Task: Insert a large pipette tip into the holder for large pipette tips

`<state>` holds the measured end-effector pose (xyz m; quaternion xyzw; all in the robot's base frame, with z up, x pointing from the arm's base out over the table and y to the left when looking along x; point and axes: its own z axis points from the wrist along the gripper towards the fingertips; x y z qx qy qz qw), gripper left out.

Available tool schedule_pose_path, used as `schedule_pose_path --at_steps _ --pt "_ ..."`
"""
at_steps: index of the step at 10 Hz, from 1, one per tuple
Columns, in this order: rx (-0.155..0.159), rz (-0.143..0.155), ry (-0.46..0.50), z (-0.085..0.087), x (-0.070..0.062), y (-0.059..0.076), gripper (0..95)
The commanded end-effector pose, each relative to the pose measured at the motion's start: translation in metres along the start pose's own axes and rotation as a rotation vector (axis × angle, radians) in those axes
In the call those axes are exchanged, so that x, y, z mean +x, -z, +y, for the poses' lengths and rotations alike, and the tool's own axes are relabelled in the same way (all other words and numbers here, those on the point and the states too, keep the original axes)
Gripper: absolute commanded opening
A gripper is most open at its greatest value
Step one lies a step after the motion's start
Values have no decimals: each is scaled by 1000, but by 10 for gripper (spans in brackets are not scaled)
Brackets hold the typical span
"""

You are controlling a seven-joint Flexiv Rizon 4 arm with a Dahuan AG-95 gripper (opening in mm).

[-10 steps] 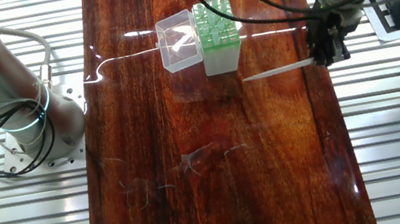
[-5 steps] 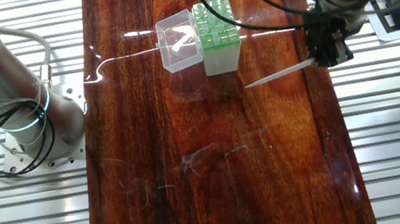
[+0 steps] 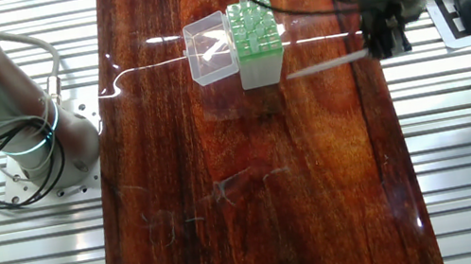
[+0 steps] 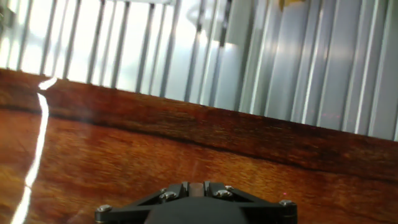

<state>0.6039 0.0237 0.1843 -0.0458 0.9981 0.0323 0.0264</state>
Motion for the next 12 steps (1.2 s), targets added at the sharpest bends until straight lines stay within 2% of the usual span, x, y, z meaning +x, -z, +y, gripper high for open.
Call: schedule_pose_path --at_steps 1,4,5,8,12 --pt "4 12 -6 7 -3 -3 0" --pt "16 42 18 8 -3 -3 0" --pt "12 53 65 8 -3 -3 0" --pt "13 62 147 8 -3 -3 0" --pt "4 53 146 8 -3 -3 0"
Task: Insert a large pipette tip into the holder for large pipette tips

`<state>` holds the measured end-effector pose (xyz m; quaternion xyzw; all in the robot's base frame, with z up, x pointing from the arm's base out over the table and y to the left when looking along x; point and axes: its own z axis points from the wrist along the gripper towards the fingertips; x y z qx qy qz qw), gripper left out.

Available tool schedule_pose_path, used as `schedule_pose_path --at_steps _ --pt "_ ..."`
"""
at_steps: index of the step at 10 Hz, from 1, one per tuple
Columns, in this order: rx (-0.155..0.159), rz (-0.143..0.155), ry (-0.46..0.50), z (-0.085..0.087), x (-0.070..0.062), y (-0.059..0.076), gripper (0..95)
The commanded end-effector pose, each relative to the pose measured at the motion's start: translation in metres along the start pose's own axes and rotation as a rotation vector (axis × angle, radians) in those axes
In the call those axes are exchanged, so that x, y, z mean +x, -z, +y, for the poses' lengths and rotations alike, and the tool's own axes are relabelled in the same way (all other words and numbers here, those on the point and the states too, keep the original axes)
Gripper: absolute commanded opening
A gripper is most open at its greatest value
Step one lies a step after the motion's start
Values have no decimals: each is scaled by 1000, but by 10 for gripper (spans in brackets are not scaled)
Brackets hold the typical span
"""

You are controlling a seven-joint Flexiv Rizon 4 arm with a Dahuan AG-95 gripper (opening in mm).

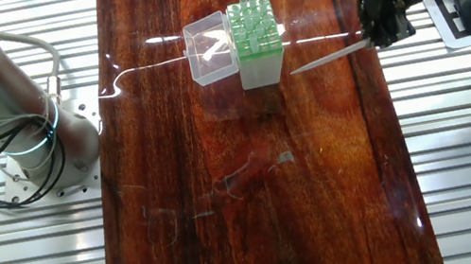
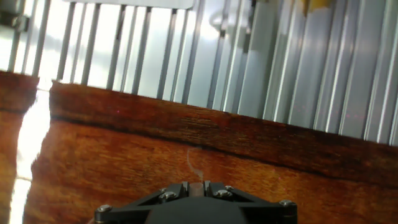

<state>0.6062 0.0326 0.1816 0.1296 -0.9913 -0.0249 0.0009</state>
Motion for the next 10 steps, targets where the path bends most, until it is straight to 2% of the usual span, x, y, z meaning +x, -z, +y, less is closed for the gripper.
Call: schedule_pose_path --at_steps 1,7,9,10 --pt "-4 -11 -26 1 0 0 0" --pt "3 -35 -58 45 -29 0 0" --pt "4 -39 -74 56 -37 0 0" --pt "7 -34 -75 56 -37 0 0"
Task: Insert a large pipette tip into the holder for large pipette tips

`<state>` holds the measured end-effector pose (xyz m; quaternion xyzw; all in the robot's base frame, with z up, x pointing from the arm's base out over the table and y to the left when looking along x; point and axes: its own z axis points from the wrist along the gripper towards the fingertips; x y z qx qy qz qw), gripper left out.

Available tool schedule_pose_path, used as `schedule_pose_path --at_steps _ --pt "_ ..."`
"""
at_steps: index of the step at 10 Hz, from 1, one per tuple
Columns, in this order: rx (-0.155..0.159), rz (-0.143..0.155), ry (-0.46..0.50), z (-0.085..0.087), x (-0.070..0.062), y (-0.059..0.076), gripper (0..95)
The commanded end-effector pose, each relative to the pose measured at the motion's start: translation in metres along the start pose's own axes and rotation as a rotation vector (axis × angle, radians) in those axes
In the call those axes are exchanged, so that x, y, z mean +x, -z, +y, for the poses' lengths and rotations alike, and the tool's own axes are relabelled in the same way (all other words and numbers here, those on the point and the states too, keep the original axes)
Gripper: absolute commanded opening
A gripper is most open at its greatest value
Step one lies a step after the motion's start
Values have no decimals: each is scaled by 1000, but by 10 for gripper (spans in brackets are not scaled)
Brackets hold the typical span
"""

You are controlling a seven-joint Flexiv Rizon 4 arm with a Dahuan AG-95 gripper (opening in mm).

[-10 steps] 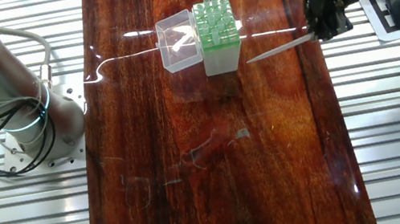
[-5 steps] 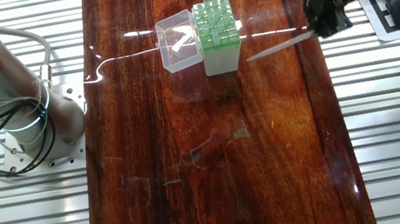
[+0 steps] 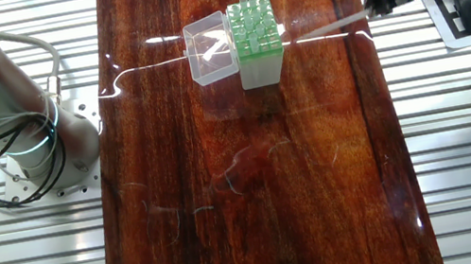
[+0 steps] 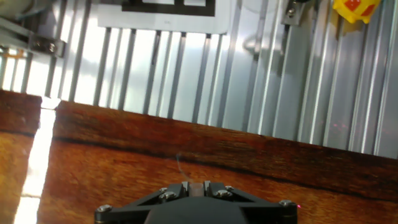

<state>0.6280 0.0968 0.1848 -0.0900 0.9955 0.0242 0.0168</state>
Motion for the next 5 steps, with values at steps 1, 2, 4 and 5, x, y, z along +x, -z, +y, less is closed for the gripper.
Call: schedule_pose_path --at_steps 1,2,4,5 --pt "9 14 8 -1 1 0 0" --pt "16 22 24 -1 1 0 0" --pt "4 20 36 -1 1 0 0" --pt "-2 15 23 -1 1 0 0"
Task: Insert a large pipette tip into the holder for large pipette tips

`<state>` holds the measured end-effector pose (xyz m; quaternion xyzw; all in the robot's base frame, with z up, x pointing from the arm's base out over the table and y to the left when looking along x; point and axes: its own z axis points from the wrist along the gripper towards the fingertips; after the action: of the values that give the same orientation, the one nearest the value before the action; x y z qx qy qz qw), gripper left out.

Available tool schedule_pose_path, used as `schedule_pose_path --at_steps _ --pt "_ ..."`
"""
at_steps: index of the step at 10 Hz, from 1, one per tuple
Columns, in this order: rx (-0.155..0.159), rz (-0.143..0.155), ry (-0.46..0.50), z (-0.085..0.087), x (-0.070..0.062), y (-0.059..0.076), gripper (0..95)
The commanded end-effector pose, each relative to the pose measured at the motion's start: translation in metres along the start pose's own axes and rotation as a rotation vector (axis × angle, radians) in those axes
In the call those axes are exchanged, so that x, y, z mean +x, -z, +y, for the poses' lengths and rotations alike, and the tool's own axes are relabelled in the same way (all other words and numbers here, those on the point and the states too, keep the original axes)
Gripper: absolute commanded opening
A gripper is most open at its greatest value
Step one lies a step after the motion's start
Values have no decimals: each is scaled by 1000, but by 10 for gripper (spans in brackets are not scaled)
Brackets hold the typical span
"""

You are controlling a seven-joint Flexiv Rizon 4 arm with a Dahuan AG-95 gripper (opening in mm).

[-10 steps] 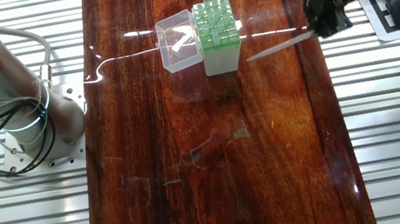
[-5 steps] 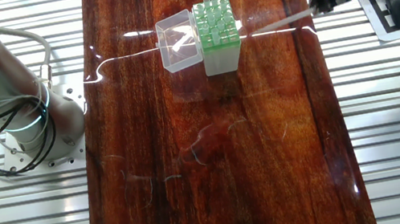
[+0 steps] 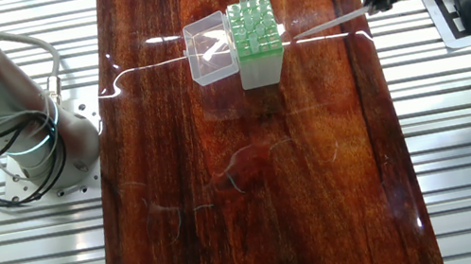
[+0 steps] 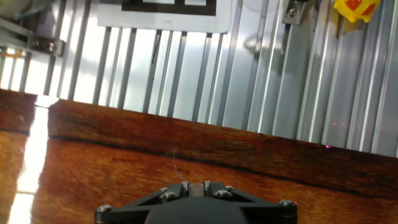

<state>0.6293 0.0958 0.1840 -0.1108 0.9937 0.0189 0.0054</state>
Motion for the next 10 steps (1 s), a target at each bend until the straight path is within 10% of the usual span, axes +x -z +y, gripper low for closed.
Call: schedule_pose_path --at_steps 1,10 --pt "-11 -14 -27 1 1 0 0" --pt "-12 -20 -50 19 -6 -10 0"
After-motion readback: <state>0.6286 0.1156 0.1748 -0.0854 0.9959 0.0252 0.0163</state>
